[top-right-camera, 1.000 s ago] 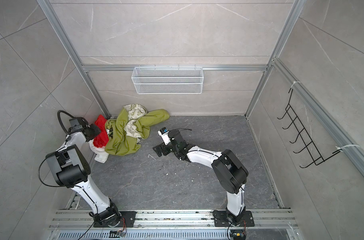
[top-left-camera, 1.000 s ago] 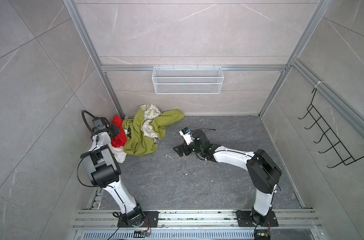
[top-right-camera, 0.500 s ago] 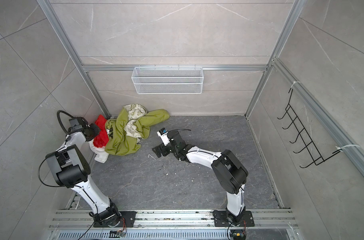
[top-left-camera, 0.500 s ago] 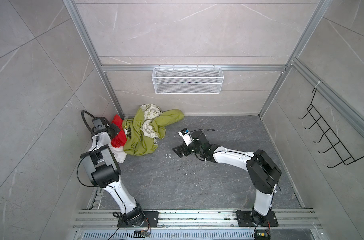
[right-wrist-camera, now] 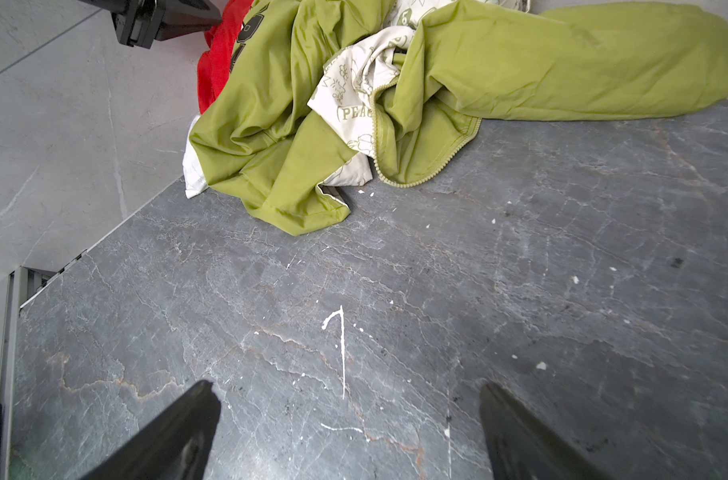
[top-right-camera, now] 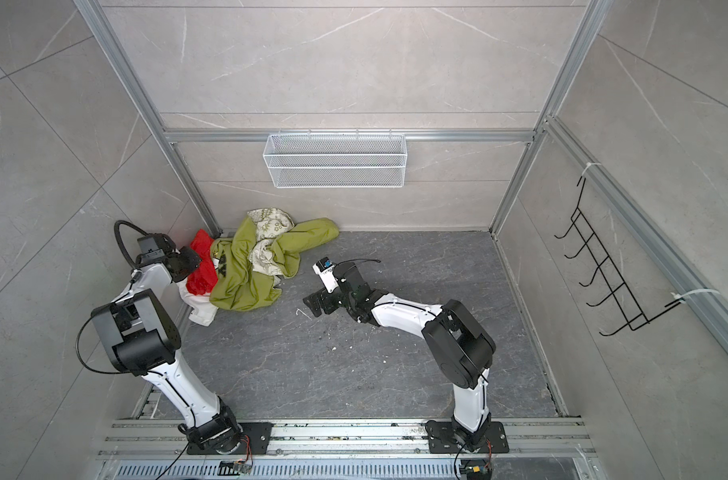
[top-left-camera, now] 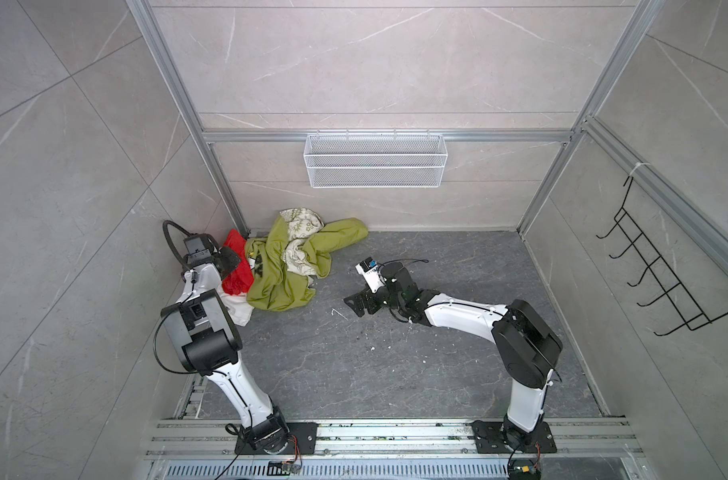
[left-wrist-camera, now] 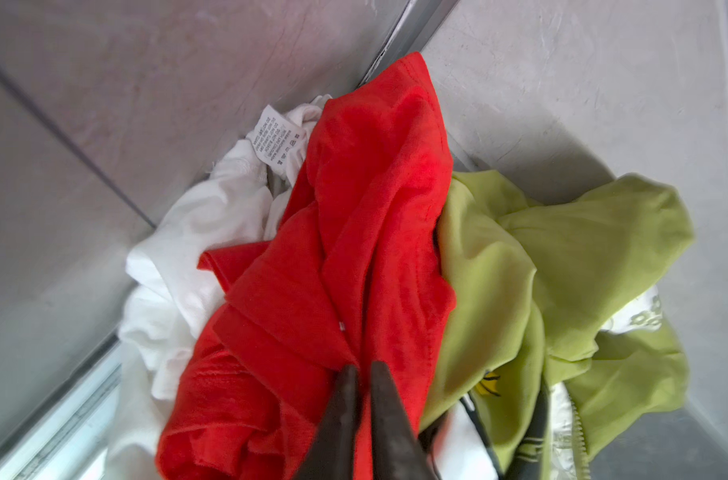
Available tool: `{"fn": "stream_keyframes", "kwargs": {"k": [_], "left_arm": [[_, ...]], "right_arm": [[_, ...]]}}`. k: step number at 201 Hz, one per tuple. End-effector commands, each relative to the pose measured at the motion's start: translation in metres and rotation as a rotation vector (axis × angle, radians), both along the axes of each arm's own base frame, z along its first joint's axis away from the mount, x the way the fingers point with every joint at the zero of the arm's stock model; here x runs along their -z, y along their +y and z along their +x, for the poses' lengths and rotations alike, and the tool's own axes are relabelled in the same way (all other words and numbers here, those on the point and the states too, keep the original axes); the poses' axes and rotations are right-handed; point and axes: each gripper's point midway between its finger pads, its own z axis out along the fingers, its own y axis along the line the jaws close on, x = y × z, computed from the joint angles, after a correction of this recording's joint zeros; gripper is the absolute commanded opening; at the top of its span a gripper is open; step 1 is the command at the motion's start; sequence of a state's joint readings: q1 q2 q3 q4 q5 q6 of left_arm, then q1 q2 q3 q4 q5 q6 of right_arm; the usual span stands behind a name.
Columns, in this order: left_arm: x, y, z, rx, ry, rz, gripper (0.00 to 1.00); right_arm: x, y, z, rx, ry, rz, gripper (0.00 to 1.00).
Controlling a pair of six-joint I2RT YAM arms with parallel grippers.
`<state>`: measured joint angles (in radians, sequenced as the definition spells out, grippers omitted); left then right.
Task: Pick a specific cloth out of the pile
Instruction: 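Close the left gripper on the red shirt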
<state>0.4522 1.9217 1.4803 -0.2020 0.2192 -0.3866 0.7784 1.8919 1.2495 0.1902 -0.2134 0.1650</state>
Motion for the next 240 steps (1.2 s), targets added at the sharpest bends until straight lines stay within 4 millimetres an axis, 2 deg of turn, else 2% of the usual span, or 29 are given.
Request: {"fn": "stream_keyframes", "kwargs": {"k": [1, 60, 107, 150, 178, 225, 240], "left_arm": [[-0.009, 0.002, 0.011, 0.022, -0.035, -0.007, 0.31], [0.002, 0.002, 0.017, 0.038, -0.014, -0.016, 0.45], [0.012, 0.003, 0.019, 0.043, 0.004, -0.025, 0.47], [0.018, 0.003, 0.022, 0.038, 0.017, -0.04, 0.24], [0.02, 0.002, 0.022, 0.043, 0.022, -0.047, 0.14], [0.0, 0.001, 0.025, 0.038, -0.024, -0.057, 0.0], [-0.008, 0.001, 0.024, 0.036, -0.036, -0.051, 0.0]], "right_arm": [[-0.013, 0.003, -0.001, 0.008, -0.007, 0.018, 0.99], [-0.016, 0.003, 0.001, 0.014, -0.016, 0.018, 0.99], [-0.015, 0.005, 0.003, 0.011, -0.018, 0.013, 0.99], [-0.016, 0.005, 0.003, 0.01, -0.021, 0.009, 0.99], [-0.016, 0.003, 0.002, 0.012, -0.022, 0.01, 0.99], [-0.017, 0.003, 0.002, 0.012, -0.022, 0.011, 0.99], [-0.018, 0.005, 0.001, 0.01, -0.022, 0.015, 0.99]]}}
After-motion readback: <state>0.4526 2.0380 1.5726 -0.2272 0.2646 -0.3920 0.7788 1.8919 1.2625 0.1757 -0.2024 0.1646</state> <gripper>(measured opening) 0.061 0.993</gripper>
